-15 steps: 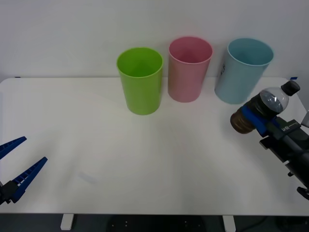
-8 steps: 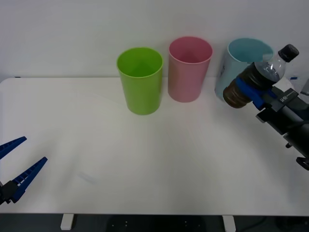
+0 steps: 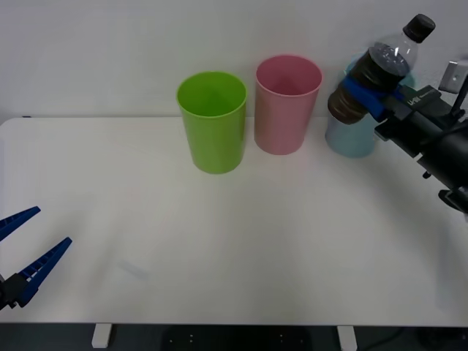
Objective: Grasp the object on the table and drop it into the matching bin: aluminum can to the light blue bin, PET bottle to the pink bin.
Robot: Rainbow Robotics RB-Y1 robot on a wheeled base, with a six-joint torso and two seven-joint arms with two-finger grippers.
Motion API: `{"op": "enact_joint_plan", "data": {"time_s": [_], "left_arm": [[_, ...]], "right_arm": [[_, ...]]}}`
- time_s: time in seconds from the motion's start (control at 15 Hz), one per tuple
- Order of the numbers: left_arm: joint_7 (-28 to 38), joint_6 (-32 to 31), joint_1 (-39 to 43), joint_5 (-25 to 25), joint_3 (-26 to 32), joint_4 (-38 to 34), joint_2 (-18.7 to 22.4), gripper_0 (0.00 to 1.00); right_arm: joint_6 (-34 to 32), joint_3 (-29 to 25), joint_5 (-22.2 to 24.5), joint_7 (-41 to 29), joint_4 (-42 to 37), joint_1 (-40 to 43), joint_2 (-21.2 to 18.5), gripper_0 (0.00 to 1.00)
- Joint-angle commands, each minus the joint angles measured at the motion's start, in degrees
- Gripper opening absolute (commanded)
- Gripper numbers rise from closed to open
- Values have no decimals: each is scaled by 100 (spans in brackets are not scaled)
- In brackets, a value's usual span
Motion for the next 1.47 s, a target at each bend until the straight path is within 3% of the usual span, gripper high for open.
{"op": "enact_joint_plan", "data": {"time_s": [0.07,0.47,1.2,1.47], "left_arm": [[0,0,0,0,0,0,0,100],[0,0,0,0,0,0,0,100],[0,0,0,0,0,0,0,100],[0,0,0,0,0,0,0,100]], "right_arm": [[-37,246,2,-10,510,-571,-105,0],[-239,782,28,104,1881,-1890,-61,0],[-415,808,1135,737,4122,-3639,906,0],[-336,799,1162,1589,5045,-4236,1214,0]]}}
